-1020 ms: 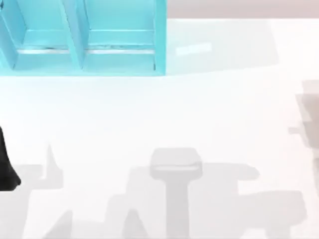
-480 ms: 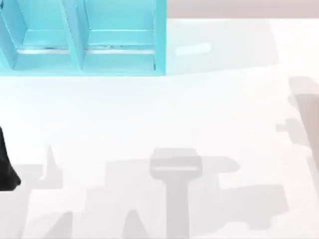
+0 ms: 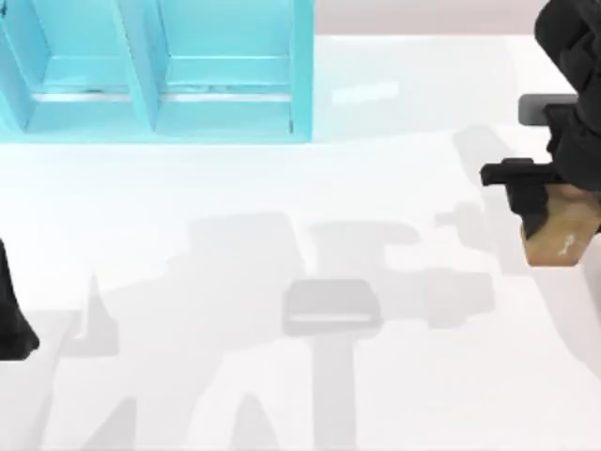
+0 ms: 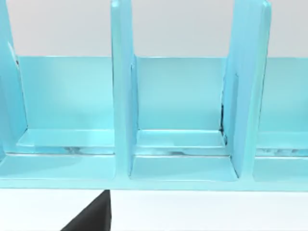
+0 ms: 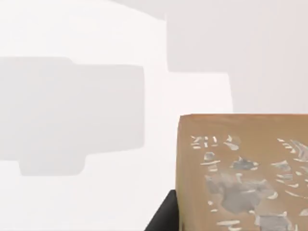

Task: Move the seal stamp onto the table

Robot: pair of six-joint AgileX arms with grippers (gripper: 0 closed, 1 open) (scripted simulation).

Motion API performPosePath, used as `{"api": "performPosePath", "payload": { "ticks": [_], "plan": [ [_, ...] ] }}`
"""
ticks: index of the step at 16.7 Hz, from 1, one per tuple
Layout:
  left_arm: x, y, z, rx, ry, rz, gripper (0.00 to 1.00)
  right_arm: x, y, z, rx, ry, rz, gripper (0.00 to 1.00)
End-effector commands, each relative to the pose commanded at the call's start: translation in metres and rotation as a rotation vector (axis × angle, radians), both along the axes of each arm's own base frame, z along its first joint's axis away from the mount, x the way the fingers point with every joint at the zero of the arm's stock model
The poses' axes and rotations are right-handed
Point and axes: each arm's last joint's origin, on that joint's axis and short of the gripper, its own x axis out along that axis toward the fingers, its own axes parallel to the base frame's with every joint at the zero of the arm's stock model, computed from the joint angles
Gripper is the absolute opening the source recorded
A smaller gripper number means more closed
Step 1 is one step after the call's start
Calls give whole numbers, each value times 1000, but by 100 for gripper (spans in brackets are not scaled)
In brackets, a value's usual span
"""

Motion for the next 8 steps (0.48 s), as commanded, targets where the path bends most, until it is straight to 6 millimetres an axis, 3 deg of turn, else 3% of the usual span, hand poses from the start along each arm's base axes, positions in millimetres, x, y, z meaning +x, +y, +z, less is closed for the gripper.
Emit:
{"api": "performPosePath", "payload": {
  "ticks": [3, 8],
  "plan": [
    [0, 0, 0, 0, 0, 0, 100, 8, 27, -22, 4, -9, 0, 0],
    [0, 0, 0, 0, 0, 0, 100, 8, 27, -25, 4, -3, -4, 0]
  ]
}}
